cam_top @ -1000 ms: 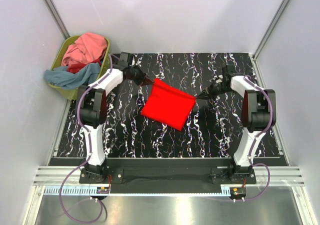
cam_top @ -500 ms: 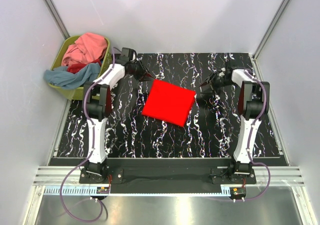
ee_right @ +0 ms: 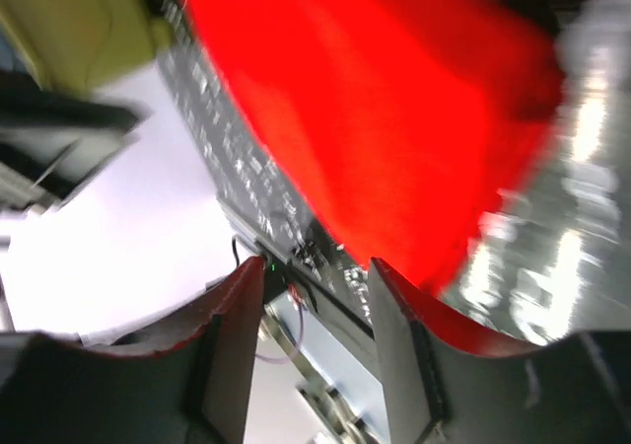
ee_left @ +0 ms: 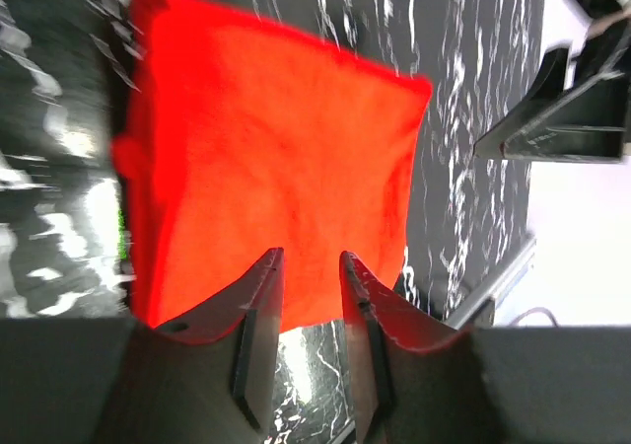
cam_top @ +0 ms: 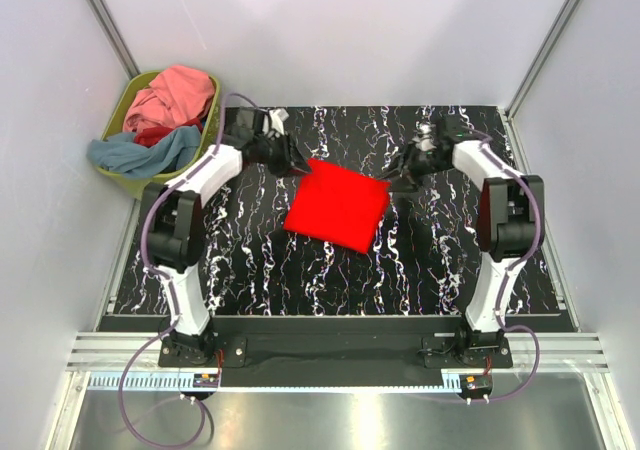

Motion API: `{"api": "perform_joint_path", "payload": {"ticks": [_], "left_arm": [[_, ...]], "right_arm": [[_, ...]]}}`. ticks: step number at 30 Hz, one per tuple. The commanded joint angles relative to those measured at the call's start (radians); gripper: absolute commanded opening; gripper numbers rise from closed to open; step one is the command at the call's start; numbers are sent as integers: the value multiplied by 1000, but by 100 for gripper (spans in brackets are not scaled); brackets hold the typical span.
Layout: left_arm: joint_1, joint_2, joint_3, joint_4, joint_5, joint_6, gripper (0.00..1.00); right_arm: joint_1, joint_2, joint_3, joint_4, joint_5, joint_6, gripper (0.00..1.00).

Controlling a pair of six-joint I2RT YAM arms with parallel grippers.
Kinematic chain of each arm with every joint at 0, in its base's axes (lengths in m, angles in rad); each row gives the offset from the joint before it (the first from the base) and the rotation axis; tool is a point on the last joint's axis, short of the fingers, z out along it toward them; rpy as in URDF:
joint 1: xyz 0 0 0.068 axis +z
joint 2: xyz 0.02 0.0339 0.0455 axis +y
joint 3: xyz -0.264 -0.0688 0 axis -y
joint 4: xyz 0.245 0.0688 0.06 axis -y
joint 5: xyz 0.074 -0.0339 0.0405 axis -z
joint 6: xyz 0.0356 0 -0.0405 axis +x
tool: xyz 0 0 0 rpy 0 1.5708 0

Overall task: Fold and stack the t-shirts
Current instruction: Fold the tshirt

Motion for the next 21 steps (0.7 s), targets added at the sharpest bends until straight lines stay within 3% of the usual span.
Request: {"api": "perform_joint_path", "payload": {"ticks": [1,5,9,15,21], "left_arm": [[-26,58,-29,135,92,-9,32],[-21,223,85,225,107,-54,27],[6,387,250,236,122,-81,24],[51,403,254,247,170,-106,23],[54,319,199,321,203,-208,27]], "right_arm": [[104,-19,-12,141,-111,30,53],[186,80,-27,264,-215,85,41],[172,176,-85,333,-274,72,26],[105,163,-217,328,-257,15,25],[89,39,-179,319,-261,76,27]]}}
